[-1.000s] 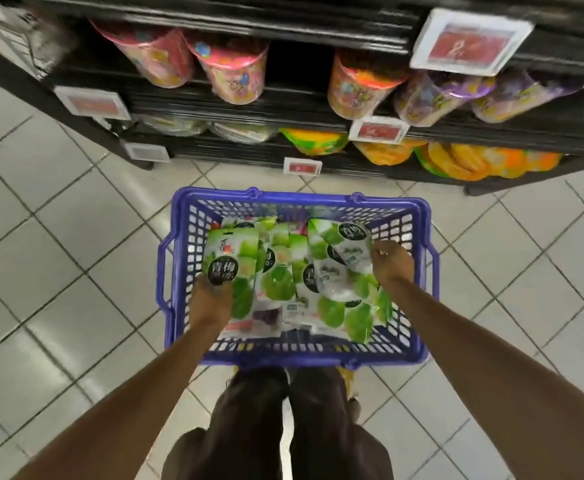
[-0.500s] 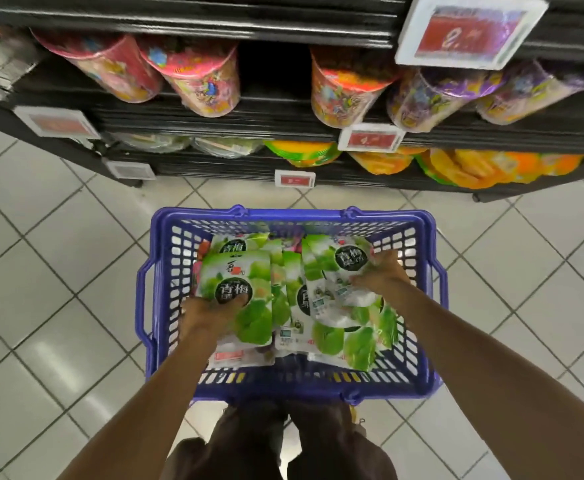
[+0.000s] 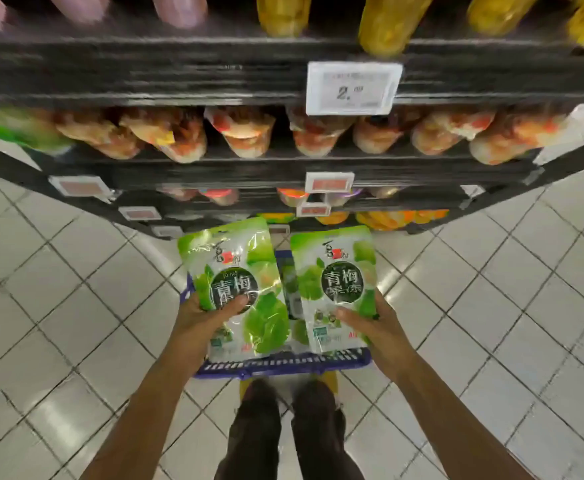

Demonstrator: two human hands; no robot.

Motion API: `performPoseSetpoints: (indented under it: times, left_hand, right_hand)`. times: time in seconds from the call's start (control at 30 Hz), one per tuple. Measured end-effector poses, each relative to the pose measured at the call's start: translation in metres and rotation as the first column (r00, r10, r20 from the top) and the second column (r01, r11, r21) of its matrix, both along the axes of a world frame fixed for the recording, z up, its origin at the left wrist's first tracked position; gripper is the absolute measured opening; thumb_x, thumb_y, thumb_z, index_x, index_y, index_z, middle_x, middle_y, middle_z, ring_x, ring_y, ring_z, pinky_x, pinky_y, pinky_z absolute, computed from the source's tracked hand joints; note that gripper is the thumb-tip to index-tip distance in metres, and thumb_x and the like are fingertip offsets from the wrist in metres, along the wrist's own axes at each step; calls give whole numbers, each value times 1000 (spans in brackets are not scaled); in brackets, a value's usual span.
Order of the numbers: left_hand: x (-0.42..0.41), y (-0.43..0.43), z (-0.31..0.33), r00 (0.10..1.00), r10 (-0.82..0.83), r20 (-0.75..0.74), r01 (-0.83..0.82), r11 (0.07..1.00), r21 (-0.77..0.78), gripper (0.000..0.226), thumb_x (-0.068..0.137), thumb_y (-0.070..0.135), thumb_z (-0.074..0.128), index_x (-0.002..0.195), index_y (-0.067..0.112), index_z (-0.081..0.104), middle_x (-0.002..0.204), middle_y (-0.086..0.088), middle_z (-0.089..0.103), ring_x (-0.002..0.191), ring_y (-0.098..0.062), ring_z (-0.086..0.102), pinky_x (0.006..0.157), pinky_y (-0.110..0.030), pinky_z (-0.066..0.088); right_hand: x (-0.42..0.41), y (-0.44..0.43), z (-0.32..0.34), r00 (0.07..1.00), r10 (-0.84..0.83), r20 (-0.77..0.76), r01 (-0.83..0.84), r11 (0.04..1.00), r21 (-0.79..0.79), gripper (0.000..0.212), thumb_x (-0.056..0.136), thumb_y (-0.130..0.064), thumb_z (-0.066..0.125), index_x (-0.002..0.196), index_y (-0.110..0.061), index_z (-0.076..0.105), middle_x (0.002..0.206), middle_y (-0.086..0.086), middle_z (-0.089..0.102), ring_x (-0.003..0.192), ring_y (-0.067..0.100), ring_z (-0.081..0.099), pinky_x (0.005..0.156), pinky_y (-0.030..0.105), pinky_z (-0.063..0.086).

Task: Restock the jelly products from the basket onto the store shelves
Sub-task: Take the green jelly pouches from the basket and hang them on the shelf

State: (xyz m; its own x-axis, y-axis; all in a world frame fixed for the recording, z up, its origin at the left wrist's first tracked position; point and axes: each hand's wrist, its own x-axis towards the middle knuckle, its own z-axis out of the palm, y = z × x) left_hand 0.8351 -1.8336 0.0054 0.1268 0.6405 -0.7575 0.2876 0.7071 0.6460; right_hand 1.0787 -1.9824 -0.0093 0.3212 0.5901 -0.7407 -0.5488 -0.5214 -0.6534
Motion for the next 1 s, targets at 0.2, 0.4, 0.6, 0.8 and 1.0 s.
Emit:
performPoseSetpoints:
  times: [0.2, 0.4, 0.6, 0.8, 1.0]
  left_hand:
    - [3, 18, 180, 987, -80, 143, 47, 974, 220, 43, 50, 31, 94, 90, 24, 79, 82, -1, 78, 71, -15, 75, 54, -24, 55]
    - [21, 38, 329, 934, -223, 278, 74, 885, 460, 28, 58, 12, 82, 84, 20, 72, 74, 8, 77, 64, -7, 72, 53, -20, 55]
    - [30, 46, 436, 862, -380, 336, 67, 743, 666, 32, 68, 1, 80, 95, 18, 72, 83, 4, 78, 75, -9, 74, 62, -21, 57]
    - [39, 41, 493, 765, -414, 494, -26, 746, 665, 29, 63, 17, 76, 92, 17, 74, 92, -4, 78, 81, -19, 75, 69, -29, 61]
    - [46, 41, 532, 732, -491, 472, 23, 710, 703, 43, 57, 37, 83, 96, 21, 78, 102, -8, 77, 92, -23, 74, 70, -29, 58]
  right_hand:
    - [-2, 1, 187, 972, -162, 171, 108, 952, 286, 42, 65, -19, 83, 103, -32, 71, 104, 3, 75, 95, 25, 72, 73, 40, 59]
    - [-5, 21, 339, 906, -333, 262, 141, 820, 555, 50, 63, -13, 80, 109, -24, 65, 93, -5, 76, 82, 13, 73, 67, 25, 58]
    - [0, 21, 439, 804, -469, 364, 134, 741, 658, 74, 55, -16, 85, 123, 0, 59, 101, 14, 73, 79, 24, 72, 63, 31, 58]
    - [6, 6, 500, 792, -506, 340, 89, 648, 757, 73, 55, -39, 94, 118, -15, 67, 113, 14, 72, 102, 34, 70, 83, 43, 58]
    - [11, -8, 542, 748, -533, 397, 73, 660, 748, 74, 46, -46, 96, 108, -15, 71, 105, 11, 75, 96, 31, 73, 81, 45, 58]
